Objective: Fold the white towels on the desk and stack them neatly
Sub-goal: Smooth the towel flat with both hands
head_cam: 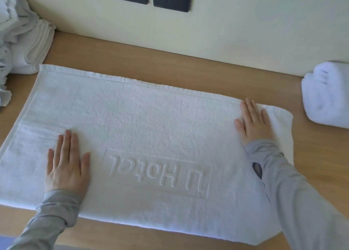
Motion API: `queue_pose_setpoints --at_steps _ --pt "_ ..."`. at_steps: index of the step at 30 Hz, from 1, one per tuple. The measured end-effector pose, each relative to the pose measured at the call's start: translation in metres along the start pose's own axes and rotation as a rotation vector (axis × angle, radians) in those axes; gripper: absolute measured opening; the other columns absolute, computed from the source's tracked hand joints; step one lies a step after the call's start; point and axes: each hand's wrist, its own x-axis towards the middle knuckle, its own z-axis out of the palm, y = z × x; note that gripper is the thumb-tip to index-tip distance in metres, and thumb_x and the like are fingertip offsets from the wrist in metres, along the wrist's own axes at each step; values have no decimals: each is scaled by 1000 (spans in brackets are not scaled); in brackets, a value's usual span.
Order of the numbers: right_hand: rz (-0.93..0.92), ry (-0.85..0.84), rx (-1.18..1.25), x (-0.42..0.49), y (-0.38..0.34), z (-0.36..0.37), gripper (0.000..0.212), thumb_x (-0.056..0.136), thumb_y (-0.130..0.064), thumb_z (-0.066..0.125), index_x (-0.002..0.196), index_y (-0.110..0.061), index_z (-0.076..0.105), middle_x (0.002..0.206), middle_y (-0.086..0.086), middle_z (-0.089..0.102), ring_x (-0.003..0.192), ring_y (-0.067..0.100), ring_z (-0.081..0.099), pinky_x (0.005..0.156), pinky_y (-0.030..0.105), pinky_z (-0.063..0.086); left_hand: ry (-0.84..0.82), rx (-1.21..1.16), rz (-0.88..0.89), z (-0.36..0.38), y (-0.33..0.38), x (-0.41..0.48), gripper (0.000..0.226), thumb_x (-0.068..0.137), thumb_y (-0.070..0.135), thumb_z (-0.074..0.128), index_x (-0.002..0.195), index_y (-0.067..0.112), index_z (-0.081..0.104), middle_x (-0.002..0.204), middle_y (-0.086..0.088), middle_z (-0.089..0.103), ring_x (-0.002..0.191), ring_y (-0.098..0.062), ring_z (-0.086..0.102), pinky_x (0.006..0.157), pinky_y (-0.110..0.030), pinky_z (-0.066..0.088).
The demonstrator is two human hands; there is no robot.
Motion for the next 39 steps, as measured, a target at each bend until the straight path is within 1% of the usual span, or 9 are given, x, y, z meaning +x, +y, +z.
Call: queue_pose_setpoints --at_steps 6,11,14,19,22,31,35,37,39 --pt "38 -31 45 -20 -39 -7 60 100 -32 25 149 -6 2 158 8 -5 146 20 -8 118 43 -6 9 -95 235 4 109 -27 64 97 39 17 142 -4 29 150 -19 29 138 -32 27 115 -41 12" --pt "-448 16 90 -95 -95 2 53 95 -33 32 138 -4 43 148 10 37 138 26 32 110 48 32 -123 -71 484 27 210 -48 64 99 36 8 137 -4 40 144 -19 38 133 -35 35 113 -36 10" --pt "-521 -18 21 -95 -58 3 54 94 -38 31 139 -10 43 147 4 39 138 20 34 111 44 31 -119 15 494 37 222 -43 65 98 38 6 139 0 38 147 -15 36 136 -30 31 114 -38 8" --pt "-247 -31 5 -49 46 -5 60 94 -40 14 147 -13 19 155 -2 11 144 19 10 118 41 11 -114 52 474 48 220 -47 62 96 40 10 146 7 27 153 -8 27 142 -19 20 116 -39 10" --pt "-80 17 103 -24 91 -6 56 98 -37 22 149 -15 16 157 -4 9 145 10 4 118 32 0 -99 45 472 50 224 -46 62 96 40 11 145 6 28 153 -8 27 141 -18 19 116 -39 11" --pt "41 72 360 -13 92 -7 59 98 -24 40 149 -13 12 158 0 5 143 7 4 116 27 2 -88 41 457 49 232 -46 60 93 36 19 146 7 27 153 -8 26 142 -20 21 116 -42 14" --pt "427 231 865 -57 83 -11 63 93 -24 53 147 -12 22 150 4 30 136 12 29 112 27 25 -84 34 451 51 231 -46 60 94 37 19 147 9 23 155 -7 23 143 -19 18 116 -42 13" --pt "662 323 1040 -92 80 -10 47 92 -24 56 136 -13 42 131 5 52 120 17 50 97 24 41 -79 35 456 53 232 -46 60 94 37 19 148 9 22 155 -7 23 143 -19 18 117 -42 12" --pt "782 382 1085 -125 75 -9 26 91 -24 57 117 -19 56 106 -7 61 102 12 57 85 17 43 -76 32 458 55 231 -45 60 94 37 20 148 10 21 155 -7 22 142 -19 18 117 -41 11"
